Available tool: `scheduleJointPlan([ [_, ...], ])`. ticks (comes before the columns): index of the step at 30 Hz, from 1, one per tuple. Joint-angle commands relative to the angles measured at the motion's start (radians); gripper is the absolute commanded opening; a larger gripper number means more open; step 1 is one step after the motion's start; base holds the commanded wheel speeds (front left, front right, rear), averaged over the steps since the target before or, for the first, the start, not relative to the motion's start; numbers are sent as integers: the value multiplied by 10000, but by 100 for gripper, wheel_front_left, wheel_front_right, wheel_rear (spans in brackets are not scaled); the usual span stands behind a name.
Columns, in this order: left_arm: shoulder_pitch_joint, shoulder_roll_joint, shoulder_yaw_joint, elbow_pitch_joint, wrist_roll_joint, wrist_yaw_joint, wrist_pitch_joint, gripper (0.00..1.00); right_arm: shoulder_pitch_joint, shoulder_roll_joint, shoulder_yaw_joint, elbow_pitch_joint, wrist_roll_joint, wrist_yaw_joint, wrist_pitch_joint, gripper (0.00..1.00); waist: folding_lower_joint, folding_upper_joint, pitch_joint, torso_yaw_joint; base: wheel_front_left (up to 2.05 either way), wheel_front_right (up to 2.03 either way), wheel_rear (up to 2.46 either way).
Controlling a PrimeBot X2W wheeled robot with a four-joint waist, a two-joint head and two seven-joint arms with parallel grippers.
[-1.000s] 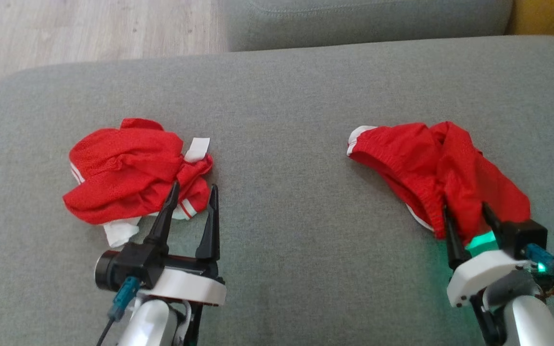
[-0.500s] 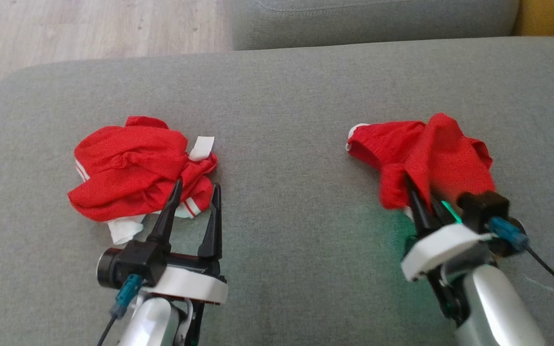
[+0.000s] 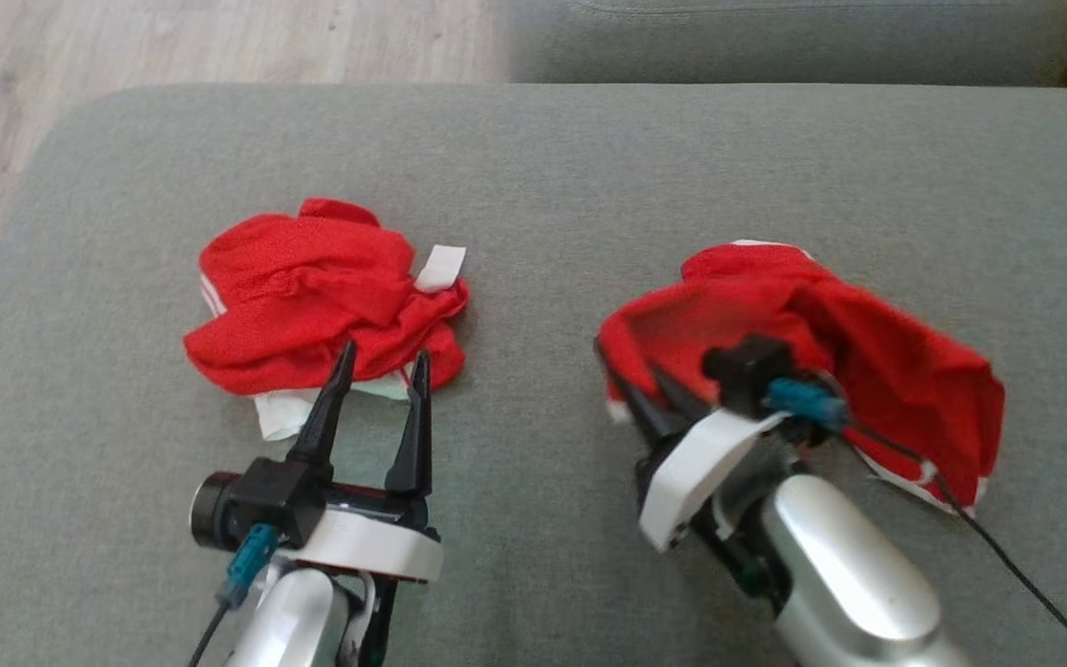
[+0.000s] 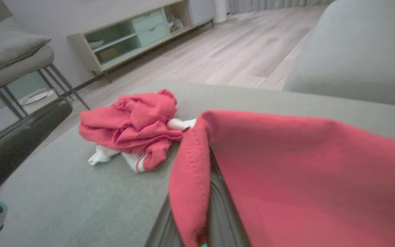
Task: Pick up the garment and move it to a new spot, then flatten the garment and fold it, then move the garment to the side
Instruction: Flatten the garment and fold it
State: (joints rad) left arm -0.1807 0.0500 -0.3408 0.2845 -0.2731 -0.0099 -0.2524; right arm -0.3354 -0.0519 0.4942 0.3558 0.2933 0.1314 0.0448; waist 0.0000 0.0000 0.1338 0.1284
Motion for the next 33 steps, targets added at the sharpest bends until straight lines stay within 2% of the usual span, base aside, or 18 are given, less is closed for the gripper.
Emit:
scheduleJointPlan([
  [1, -441, 3, 259, -261, -75, -12, -93, 100, -375, 17, 353, -175, 208, -7, 22, 0, 0, 0, 36, 103, 0, 0, 0],
  [2, -450, 3, 233, -252, -86, -12, -93, 100, -457, 17, 651, 39, 482, -7, 63, 19, 0, 0, 41, 157, 0, 0, 0],
  [3, -457, 3, 208, -244, -98, -6, -93, 100, -550, 17, 905, 267, 713, -7, 83, 100, 0, 0, 47, 204, 0, 0, 0],
  [6, -473, 3, 168, -246, -132, 35, -93, 100, -1020, 17, 1721, 762, 565, -7, -68, 100, 0, 0, 69, 278, 0, 0, 0],
  [10, -438, 3, 324, -272, -110, 90, -93, 100, -1343, 17, 2315, 755, 879, -7, -424, 100, 0, 0, 73, 126, 0, 0, 0],
  [15, -361, 3, 411, -304, -140, 104, -93, 100, -1328, 17, 2192, 350, 1148, -7, -1090, 100, 0, 0, -75, -268, 0, 0, 0],
  [19, -304, 3, 433, -345, -145, 118, -93, 100, -872, 17, 940, -121, 910, -7, -1832, 100, 0, 0, -284, -702, 0, 0, 0],
  [23, -220, 3, 498, -377, -124, 155, -93, 100, -137, 17, -836, -410, 205, -7, -2246, 100, 0, 0, -425, -1052, 0, 0, 0],
  [29, -73, 3, 540, -414, -110, 140, -93, 100, 1401, 17, -3620, -433, -1082, -7, -2296, 100, 0, 0, -515, -1425, 0, 0, 0],
  [33, -87, 3, 509, -445, -119, 142, -93, 100, 2029, 17, -4608, -296, -1224, -7, -2183, 100, 0, 0, -443, -1533, 0, 0, 0],
])
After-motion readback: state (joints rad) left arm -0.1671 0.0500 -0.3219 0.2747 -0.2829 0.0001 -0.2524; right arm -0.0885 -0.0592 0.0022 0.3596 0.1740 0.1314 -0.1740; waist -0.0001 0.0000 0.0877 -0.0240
